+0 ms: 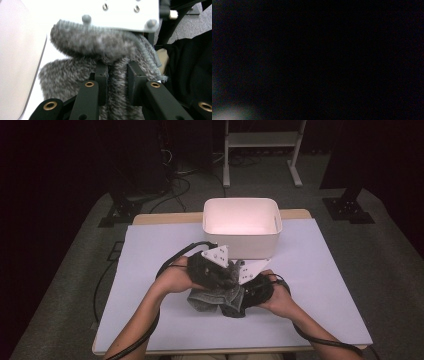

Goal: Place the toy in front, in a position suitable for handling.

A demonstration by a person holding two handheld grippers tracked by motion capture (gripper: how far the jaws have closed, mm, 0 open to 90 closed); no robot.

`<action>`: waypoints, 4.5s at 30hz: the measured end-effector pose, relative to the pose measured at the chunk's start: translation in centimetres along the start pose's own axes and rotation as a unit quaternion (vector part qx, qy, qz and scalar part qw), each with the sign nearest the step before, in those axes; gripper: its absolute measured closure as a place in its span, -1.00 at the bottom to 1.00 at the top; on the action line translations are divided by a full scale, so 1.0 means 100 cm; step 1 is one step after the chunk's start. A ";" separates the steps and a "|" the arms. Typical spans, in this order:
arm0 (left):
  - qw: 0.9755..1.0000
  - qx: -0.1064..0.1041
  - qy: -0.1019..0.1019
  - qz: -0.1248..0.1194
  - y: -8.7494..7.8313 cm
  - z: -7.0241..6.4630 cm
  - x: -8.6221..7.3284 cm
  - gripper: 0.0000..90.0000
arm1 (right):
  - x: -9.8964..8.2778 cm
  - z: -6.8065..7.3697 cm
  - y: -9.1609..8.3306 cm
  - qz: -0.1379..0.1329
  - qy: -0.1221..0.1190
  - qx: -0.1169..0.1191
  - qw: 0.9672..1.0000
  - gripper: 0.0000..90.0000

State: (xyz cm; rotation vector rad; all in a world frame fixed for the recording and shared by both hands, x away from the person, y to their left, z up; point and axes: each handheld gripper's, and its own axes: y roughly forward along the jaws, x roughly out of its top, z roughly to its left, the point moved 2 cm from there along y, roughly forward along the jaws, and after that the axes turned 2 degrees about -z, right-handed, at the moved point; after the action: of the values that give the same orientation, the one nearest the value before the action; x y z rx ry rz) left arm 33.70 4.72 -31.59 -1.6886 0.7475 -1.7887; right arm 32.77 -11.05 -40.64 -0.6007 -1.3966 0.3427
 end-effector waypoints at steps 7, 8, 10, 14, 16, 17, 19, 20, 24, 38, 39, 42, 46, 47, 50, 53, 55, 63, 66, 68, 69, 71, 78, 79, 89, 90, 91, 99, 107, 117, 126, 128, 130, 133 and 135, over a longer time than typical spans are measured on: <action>0.999 -0.008 -0.034 -0.029 -0.005 0.004 -0.019 0.63 | -0.005 -0.001 -0.008 0.002 0.004 -0.003 1.000 0.24; 0.999 -0.010 -0.040 -0.034 -0.005 0.004 -0.022 0.63 | -0.005 -0.001 -0.010 0.002 0.004 -0.003 1.000 0.24; 0.997 -0.020 -0.050 -0.048 -0.006 0.005 -0.028 0.63 | -0.006 0.000 -0.012 0.006 0.001 -0.005 1.000 0.23; 0.997 -0.026 -0.051 -0.056 -0.004 0.004 -0.031 0.63 | -0.003 0.003 -0.018 0.031 -0.012 -0.009 0.999 0.23; 0.997 -0.027 -0.049 -0.056 -0.003 0.003 -0.031 0.63 | -0.002 0.004 -0.020 0.041 -0.018 -0.011 0.999 0.23; 0.997 -0.028 -0.049 -0.058 -0.003 0.002 -0.030 0.63 | -0.002 0.005 -0.021 0.043 -0.019 -0.011 0.999 0.23; 0.996 -0.031 -0.049 -0.062 -0.002 0.002 -0.030 0.63 | -0.002 0.005 -0.022 0.048 -0.024 -0.011 0.999 0.23; 0.996 -0.030 -0.048 -0.062 -0.002 0.002 -0.031 0.63 | -0.002 0.005 -0.023 0.049 -0.025 -0.011 0.998 0.23; 0.997 -0.026 -0.052 -0.047 0.002 0.003 -0.035 0.63 | -0.007 0.004 -0.028 0.048 -0.017 -0.011 0.999 0.22; 0.997 -0.055 -0.034 -0.031 0.034 0.000 -0.020 0.63 | -0.006 0.008 -0.041 0.135 -0.033 -0.014 0.990 0.21; 0.997 -0.055 -0.033 -0.031 0.035 0.000 -0.020 0.62 | -0.008 0.008 -0.043 0.136 -0.031 -0.013 0.990 0.21; 0.997 -0.057 -0.037 -0.027 0.038 -0.002 -0.021 0.62 | -0.014 0.007 -0.048 0.136 -0.023 -0.011 0.990 0.22; 0.998 -0.057 -0.034 -0.022 0.039 -0.002 -0.021 0.62 | -0.021 0.006 -0.054 0.131 -0.017 -0.013 0.991 0.23; 0.998 -0.057 -0.035 -0.022 0.039 -0.002 -0.021 0.62 | -0.023 0.006 -0.055 0.132 -0.017 -0.014 0.991 0.23; 0.998 -0.056 -0.034 -0.016 0.040 -0.002 -0.022 0.62 | -0.032 0.007 -0.061 0.130 -0.009 -0.017 0.991 0.23; 0.998 -0.060 -0.031 -0.011 0.042 -0.003 -0.022 0.62 | -0.042 0.006 -0.066 0.121 0.002 -0.019 0.992 0.23; 0.998 -0.059 -0.033 -0.011 0.044 -0.004 -0.022 0.62 | -0.048 0.006 -0.069 0.114 0.012 -0.020 0.993 0.23; 0.998 -0.060 -0.031 -0.005 0.045 -0.003 -0.020 0.62 | -0.077 0.008 -0.080 0.110 0.035 -0.023 0.993 0.24; 0.998 -0.059 -0.030 -0.003 0.047 -0.003 -0.020 0.61 | -0.088 0.009 -0.082 0.105 0.041 -0.026 0.993 0.24; 0.998 -0.059 -0.030 0.002 0.049 -0.004 -0.020 0.61 | -0.094 0.011 -0.083 0.103 0.051 -0.029 0.993 0.24; 0.998 -0.059 -0.029 0.004 0.049 -0.004 -0.020 0.61 | -0.098 0.011 -0.084 0.106 0.051 -0.029 0.993 0.25; 0.998 -0.060 -0.027 0.004 0.050 -0.005 -0.019 0.62 | -0.104 0.014 -0.084 0.106 0.060 -0.030 0.992 0.25; 0.998 -0.064 -0.028 0.010 0.054 -0.006 -0.019 0.62 | -0.117 0.017 -0.081 0.125 0.061 -0.032 0.990 0.23; 0.997 -0.065 -0.027 0.012 0.054 -0.006 -0.019 0.62 | -0.116 0.017 -0.080 0.134 0.056 -0.034 0.989 0.22; 0.998 -0.062 -0.030 0.014 0.053 -0.006 -0.023 0.62 | -0.104 0.016 -0.066 0.159 0.039 -0.036 0.986 0.18; 0.998 -0.062 -0.031 0.015 0.052 -0.006 -0.024 0.62 | -0.102 0.016 -0.064 0.164 0.036 -0.040 0.985 0.22; 0.997 -0.062 -0.031 0.015 0.052 -0.006 -0.024 0.62 | -0.100 0.016 -0.064 0.161 0.032 -0.041 0.986 0.23; 0.998 -0.042 -0.042 0.021 0.033 -0.005 -0.037 0.62 | -0.079 0.008 -0.038 0.145 0.009 -0.027 0.989 0.23; 0.996 0.010 -0.071 0.060 0.002 0.000 -0.069 0.62 | -0.025 -0.005 0.022 0.127 -0.028 0.011 0.991 0.23; 0.991 0.021 -0.116 0.071 -0.007 -0.001 -0.108 0.62 | -0.005 -0.008 0.070 0.138 -0.044 0.037 0.989 0.21; 0.991 0.014 -0.111 0.080 -0.005 -0.002 -0.103 0.61 | -0.012 -0.013 0.039 0.124 -0.015 0.044 0.991 0.01; 0.991 0.013 -0.106 0.079 -0.003 -0.002 -0.098 0.61 | -0.018 -0.013 0.034 0.125 -0.011 0.038 0.991 0.03; 0.992 0.011 -0.100 0.076 0.000 -0.001 -0.092 0.61 | -0.025 -0.012 0.031 0.126 -0.006 0.035 0.991 0.11; 0.993 0.001 -0.086 0.076 0.010 -0.001 -0.080 0.60 | -0.031 -0.011 0.032 0.118 -0.001 0.031 0.993 0.12; 0.994 -0.007 -0.074 0.079 0.019 0.000 -0.070 0.60 | -0.031 -0.012 0.032 0.110 0.003 0.035 0.993 0.12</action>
State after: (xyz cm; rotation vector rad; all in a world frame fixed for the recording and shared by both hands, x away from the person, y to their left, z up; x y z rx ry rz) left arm 34.06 8.52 -37.80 -1.6995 0.8078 -1.5363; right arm 33.89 -10.43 -45.09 -0.7000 -1.3099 0.5632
